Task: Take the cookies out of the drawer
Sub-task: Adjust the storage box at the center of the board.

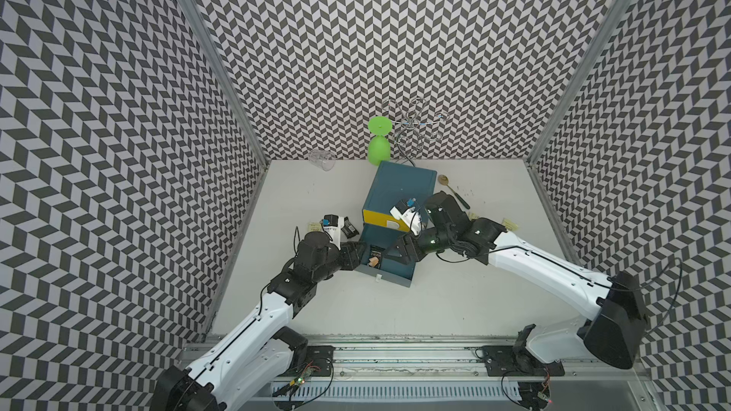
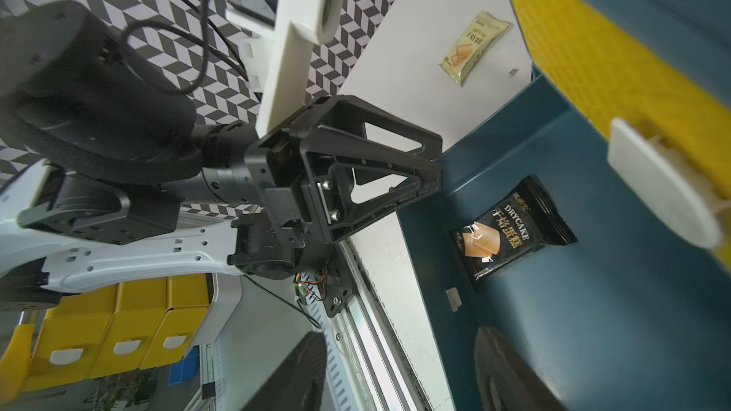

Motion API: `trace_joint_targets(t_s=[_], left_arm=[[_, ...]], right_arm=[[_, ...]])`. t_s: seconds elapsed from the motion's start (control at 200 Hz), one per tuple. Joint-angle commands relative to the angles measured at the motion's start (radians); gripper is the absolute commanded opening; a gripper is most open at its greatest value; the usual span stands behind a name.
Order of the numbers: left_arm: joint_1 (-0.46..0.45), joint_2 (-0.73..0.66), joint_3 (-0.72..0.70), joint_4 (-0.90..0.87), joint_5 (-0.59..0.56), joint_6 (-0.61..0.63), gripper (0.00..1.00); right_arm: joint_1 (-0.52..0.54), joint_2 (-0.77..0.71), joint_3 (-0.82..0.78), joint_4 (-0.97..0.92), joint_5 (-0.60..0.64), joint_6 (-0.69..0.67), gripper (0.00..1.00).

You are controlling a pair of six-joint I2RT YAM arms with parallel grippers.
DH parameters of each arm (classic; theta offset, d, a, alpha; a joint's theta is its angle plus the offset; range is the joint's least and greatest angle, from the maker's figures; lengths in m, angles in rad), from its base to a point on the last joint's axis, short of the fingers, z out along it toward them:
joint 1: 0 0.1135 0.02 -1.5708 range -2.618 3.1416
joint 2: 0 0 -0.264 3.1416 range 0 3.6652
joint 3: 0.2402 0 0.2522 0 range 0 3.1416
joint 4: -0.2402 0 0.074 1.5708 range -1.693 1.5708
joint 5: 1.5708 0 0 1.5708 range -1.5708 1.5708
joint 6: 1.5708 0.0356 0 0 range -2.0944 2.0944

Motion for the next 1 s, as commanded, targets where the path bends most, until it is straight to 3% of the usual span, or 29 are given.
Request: trace_joint_targets(t_s=[0.0,0.265,0.496,0.716,0.996], left_arm=[[-0.045,-0.005,-0.025,0.095,0.06,-0.017,0.4],[-0.171,0.049,-0.029,0.099,0.016,-0.048,0.31],[-0.255,0.098,0.005,0.142,-0.005,-0.07,0.3],[-0.275,0.064,0.035,0.112,-0.05,-0.077,0.41],[-0.273,0.01,0.162,-0.106,-0.13,-0.022,0.47]], right_arm=[[0.009,0.029,0.005,0.002,0.043,0.015,0.63],[0.009,0.052,-0.002,-0.071,0.161,-0.009,0.63],[0.011,0.091,-0.015,-0.094,0.18,-0.02,0.63],[0.011,0.098,-0.031,-0.087,0.185,-0.008,0.63],[0.011,0.104,-0.037,-0.06,0.205,0.02,0.63]])
